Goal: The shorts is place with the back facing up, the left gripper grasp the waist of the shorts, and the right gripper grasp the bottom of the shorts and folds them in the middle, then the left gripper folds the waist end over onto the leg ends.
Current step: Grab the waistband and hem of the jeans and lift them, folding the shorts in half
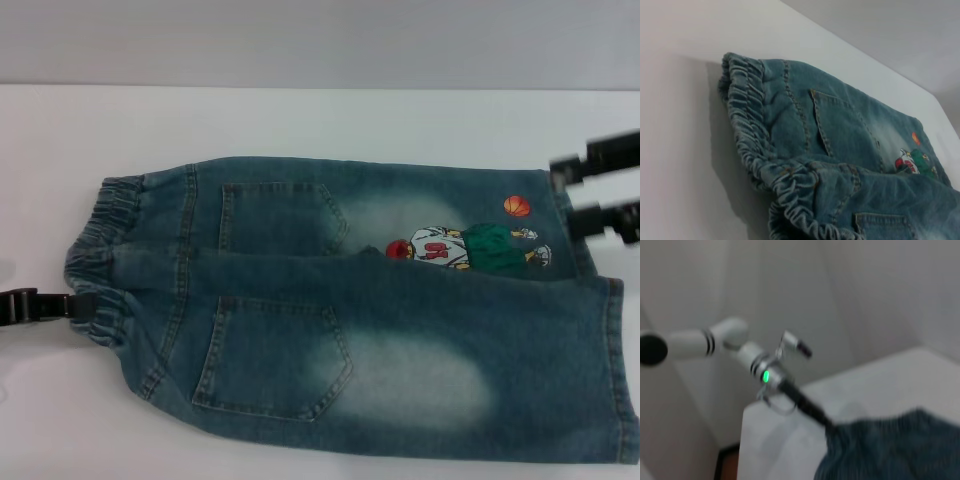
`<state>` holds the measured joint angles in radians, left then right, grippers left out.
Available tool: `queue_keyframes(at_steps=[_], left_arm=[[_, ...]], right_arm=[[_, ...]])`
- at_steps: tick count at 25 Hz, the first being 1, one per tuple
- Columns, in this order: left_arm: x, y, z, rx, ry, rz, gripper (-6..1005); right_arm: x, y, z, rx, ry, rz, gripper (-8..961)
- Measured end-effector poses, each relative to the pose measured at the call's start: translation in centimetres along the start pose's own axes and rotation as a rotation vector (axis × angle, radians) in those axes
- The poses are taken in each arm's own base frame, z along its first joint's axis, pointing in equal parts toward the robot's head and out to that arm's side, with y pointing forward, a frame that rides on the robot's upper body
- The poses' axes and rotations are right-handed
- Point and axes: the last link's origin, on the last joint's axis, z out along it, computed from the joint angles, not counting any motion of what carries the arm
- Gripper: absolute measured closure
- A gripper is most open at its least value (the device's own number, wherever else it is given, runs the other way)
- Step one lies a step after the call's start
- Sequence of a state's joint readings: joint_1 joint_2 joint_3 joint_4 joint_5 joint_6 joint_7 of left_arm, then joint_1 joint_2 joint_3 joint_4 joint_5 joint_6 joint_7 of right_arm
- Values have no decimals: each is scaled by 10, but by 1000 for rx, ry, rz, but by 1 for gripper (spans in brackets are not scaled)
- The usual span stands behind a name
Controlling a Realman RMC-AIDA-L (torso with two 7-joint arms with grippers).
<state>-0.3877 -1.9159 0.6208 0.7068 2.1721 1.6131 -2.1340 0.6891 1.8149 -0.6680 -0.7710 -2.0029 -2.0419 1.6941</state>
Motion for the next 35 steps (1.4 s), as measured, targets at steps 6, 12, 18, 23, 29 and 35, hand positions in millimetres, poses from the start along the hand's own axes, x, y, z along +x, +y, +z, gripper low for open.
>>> queue_keyframes(at_steps=[6, 12, 18, 23, 29, 35], left_arm=[[0, 0, 0, -4, 2, -4, 940], [0, 0, 0, -2, 3, -4, 938], [2, 1, 1, -3, 3, 1, 936], [4, 2, 2, -4, 4, -2, 934], [4, 2, 2, -5, 5, -2, 931], [4, 1, 2, -4, 7, -6, 929]], right_arm=[[21, 3, -5, -18, 184, 60, 305], [47, 10, -8, -49, 330, 119, 305], [70, 13, -9, -45, 450, 192, 305], [87, 13, -7, -41, 571, 263, 305], [97, 13, -6, -26, 644, 320, 305], [107, 12, -11, 14, 710, 370, 305]])
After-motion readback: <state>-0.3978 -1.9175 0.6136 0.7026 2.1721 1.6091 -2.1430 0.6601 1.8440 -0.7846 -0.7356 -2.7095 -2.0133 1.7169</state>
